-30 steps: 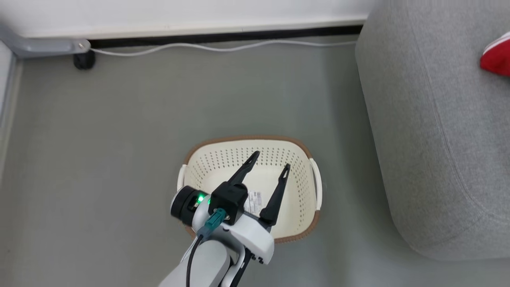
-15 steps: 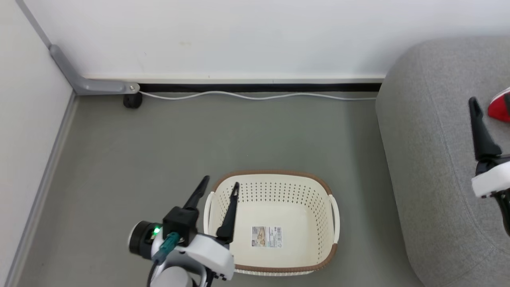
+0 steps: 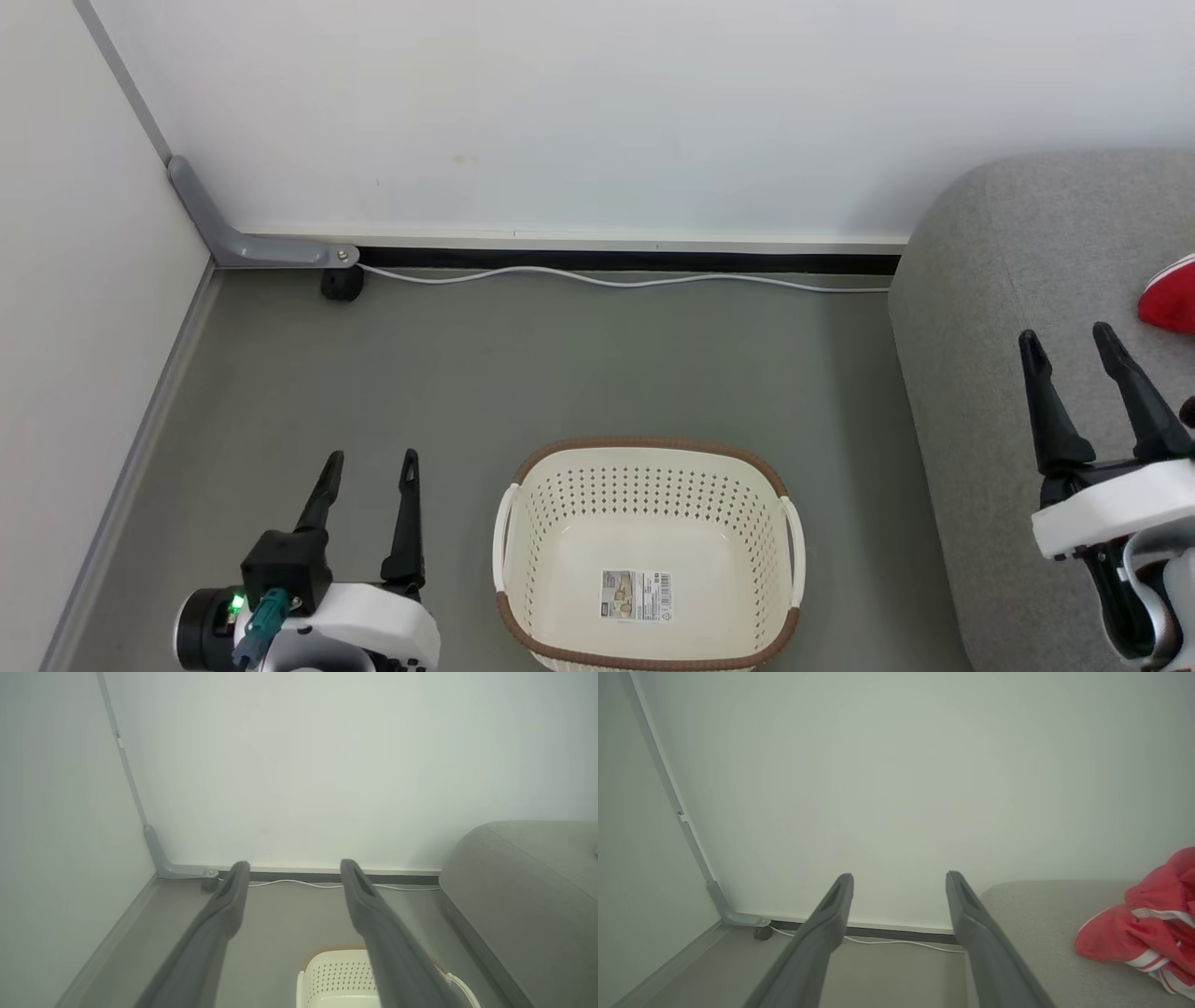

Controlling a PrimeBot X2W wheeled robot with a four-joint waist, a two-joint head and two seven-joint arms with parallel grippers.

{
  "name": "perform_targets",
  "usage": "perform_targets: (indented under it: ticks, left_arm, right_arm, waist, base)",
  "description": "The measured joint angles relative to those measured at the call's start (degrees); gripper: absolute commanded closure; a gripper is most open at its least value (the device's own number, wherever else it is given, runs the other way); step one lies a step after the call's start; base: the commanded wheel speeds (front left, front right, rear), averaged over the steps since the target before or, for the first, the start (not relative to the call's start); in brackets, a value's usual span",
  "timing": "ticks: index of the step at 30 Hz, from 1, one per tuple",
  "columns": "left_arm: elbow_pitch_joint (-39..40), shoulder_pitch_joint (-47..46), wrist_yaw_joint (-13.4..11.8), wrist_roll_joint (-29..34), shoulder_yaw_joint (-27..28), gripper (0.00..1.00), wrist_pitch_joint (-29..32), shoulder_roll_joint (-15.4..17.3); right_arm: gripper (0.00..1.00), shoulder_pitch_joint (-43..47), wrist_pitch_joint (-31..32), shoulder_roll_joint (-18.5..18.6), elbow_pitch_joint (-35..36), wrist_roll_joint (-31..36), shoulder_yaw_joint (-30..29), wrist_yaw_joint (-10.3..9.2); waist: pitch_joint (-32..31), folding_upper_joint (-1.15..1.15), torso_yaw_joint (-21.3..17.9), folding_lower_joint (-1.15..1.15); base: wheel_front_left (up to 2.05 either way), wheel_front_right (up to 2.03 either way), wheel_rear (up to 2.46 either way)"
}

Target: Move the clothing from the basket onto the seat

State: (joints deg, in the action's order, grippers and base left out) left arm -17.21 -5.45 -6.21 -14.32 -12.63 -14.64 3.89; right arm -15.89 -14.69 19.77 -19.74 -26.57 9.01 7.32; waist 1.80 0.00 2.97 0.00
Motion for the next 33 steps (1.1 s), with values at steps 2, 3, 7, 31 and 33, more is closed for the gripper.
perform_targets:
  ticks: [2, 3, 7, 31, 33]
  left_arm:
    - [0.35, 0.98, -0.36, 0.64, 1.87, 0.0, 0.0, -0.1]
    - [0.52, 1.46, -0.4, 0.84, 2.77, 0.0, 0.0, -0.18]
    - [1.33, 3.02, -0.38, 1.94, 5.65, 0.0, 0.0, -0.78]
    - [2.91, 7.54, 1.58, 3.18, 3.56, 0.0, 0.0, -1.22]
    - [2.92, 7.51, 1.58, 3.13, 3.26, 0.0, 0.0, -1.21]
  right_arm:
    - [0.0, 1.39, 0.0, -0.89, 1.0, 0.07, -0.38, 0.0]
    - [0.0, 2.11, 0.0, -1.33, 1.42, 0.42, -0.53, 0.0]
    - [0.0, 5.6, 0.0, -3.07, 2.63, 1.67, -0.89, 0.0]
    - [0.0, 9.73, 0.0, -6.17, 3.13, 4.12, -5.92, 0.0]
    - [0.0, 9.71, 0.01, -6.17, 2.58, 4.12, -5.84, 0.0]
  waist:
    - [-0.14, 0.0, 0.0, 0.0]
    - [-0.14, 0.0, -0.04, 0.0]
    - [-0.1, 0.0, -0.24, 0.0]
    - [0.51, 0.0, -1.97, 0.0]
    - [0.76, 0.0, -2.06, 0.0]
  base:
    - [0.0, 0.0, 0.0]
    - [0.0, 0.0, 0.0]
    - [0.0, 0.0, 0.0]
    - [0.0, 0.0, 0.0]
    - [0.0, 0.0, 0.0]
